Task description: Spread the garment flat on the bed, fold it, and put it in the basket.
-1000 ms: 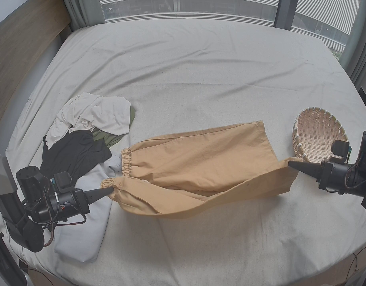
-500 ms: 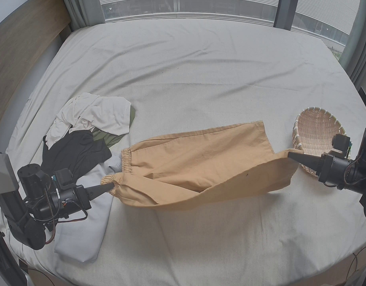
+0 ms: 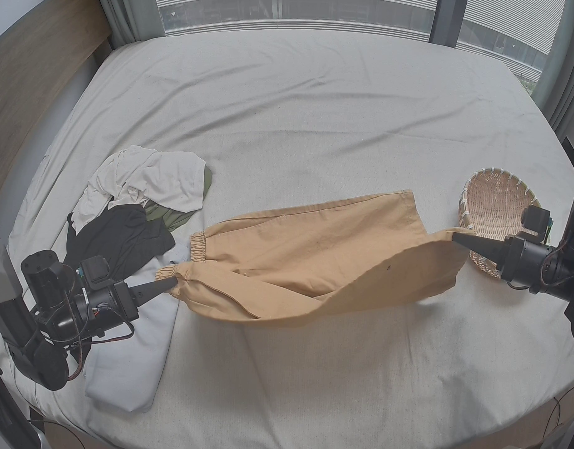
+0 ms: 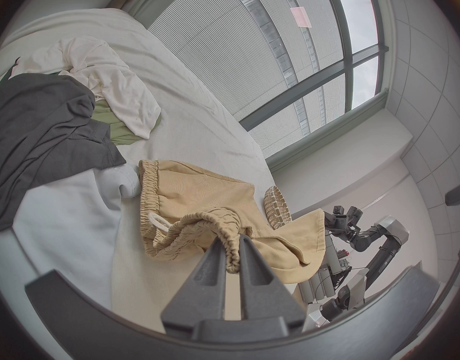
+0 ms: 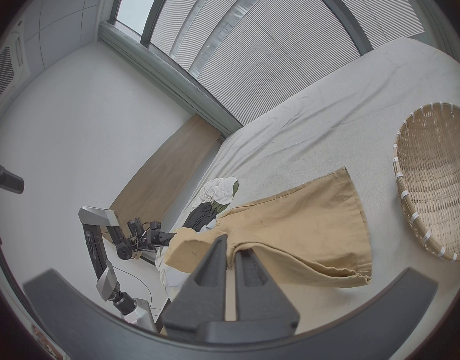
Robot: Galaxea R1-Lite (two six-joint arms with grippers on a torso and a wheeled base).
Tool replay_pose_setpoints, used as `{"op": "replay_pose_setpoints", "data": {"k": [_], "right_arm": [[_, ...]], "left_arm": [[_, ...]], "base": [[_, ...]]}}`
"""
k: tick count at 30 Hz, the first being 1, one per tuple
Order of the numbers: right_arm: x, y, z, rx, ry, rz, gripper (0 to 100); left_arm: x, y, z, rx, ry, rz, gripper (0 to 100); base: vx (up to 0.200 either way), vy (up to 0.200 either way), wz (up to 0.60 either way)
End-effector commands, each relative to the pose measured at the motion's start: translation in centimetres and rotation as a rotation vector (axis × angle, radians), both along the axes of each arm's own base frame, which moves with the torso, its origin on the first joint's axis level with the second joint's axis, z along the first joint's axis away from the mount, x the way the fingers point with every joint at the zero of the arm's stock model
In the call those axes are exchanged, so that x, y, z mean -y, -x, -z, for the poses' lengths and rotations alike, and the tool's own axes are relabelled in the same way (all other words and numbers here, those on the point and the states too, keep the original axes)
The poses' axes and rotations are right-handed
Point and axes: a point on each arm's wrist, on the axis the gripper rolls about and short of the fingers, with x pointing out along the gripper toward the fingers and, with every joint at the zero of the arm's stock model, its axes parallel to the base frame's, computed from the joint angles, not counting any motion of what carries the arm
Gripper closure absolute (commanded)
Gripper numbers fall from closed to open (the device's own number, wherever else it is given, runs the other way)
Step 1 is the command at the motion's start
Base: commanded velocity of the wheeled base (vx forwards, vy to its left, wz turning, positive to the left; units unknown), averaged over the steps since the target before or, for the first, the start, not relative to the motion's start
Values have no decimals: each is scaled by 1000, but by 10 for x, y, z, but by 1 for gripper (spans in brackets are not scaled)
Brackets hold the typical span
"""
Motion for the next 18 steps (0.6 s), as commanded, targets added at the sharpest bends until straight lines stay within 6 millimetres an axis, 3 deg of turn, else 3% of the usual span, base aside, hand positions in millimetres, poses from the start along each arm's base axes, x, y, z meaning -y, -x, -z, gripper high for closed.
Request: {"op": "replay_pose_setpoints", "data": {"k": [1, 10, 18], "right_arm": [[0, -2, -1, 13, -3, 3, 100], [-4, -4, -11, 64, -72, 41, 100], [-6, -30, 4, 32, -68, 57, 100]], "left_arm": [[0, -1, -2, 11, 1, -4, 100], [0, -1, -1, 5, 1, -4, 100], [6, -3, 1, 1, 1, 13, 100]], "base": [[0, 0, 0], [0, 0, 0], [0, 0, 0]]}}
